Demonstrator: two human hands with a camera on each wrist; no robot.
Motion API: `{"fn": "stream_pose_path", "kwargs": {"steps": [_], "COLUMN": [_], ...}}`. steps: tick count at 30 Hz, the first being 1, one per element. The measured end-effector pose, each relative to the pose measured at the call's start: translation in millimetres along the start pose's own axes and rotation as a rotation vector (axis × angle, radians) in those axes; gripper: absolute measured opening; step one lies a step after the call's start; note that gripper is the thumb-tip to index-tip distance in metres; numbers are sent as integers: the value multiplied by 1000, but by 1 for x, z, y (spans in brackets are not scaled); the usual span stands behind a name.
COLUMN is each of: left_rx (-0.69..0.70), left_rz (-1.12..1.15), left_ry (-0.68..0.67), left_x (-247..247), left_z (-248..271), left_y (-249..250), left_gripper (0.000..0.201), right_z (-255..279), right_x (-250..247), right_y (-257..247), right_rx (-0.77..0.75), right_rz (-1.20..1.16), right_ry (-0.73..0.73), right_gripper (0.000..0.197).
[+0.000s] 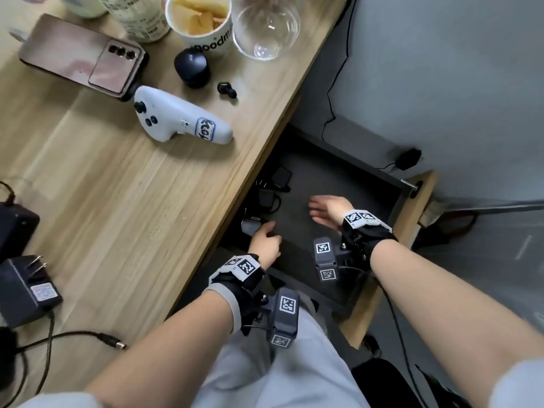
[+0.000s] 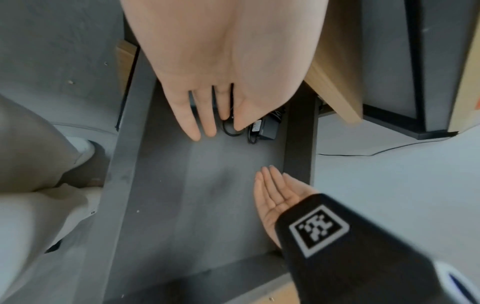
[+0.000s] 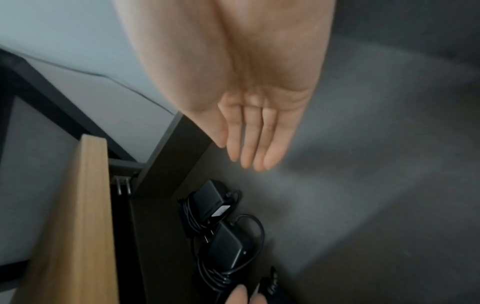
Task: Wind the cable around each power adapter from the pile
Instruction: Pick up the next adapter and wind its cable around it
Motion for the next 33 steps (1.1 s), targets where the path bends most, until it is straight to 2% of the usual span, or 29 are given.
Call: {"fn": "stream_pose_path", "kwargs": {"steps": [7, 10, 12, 17, 21, 25, 30, 33], "left_rx": [-33, 44, 102, 195, 246, 248, 200, 148], "left_rz": [-108, -134, -118, 25, 149, 264, 449, 584], "left_ry": [-240, -291, -273, -192, 9, 168, 333, 387], "left_x": [10, 1, -12, -66, -135, -207, -297, -340], "left_z": [88, 122, 142, 185, 211, 237, 264, 280], "left_y": [47, 77, 98, 132, 127, 96, 33, -4], "left_gripper": [34, 33, 32, 22, 18, 21, 27, 24], "right_z": [112, 150, 174, 216, 238, 251, 263, 269], "right_x": [-14, -6, 4, 50, 110, 184, 284, 337], "right_y": [-6, -25, -43, -88, -109, -106, -75, -47], "right_rx": [41, 1, -49, -188, -237, -252, -231, -197], "right_rz": [38, 81, 117, 219, 329, 456, 620, 704], "right_ry": [-4, -18, -40, -151, -287, -391, -529, -567], "right_gripper": [34, 31, 29, 30, 30, 26, 18, 28]}}
Point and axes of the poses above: each hand's wrist, its own z-axis away from the middle knuckle, its own x-axis out of the palm, y = z × x, the point moved 5 cm from there along -z, towards the middle knuckle
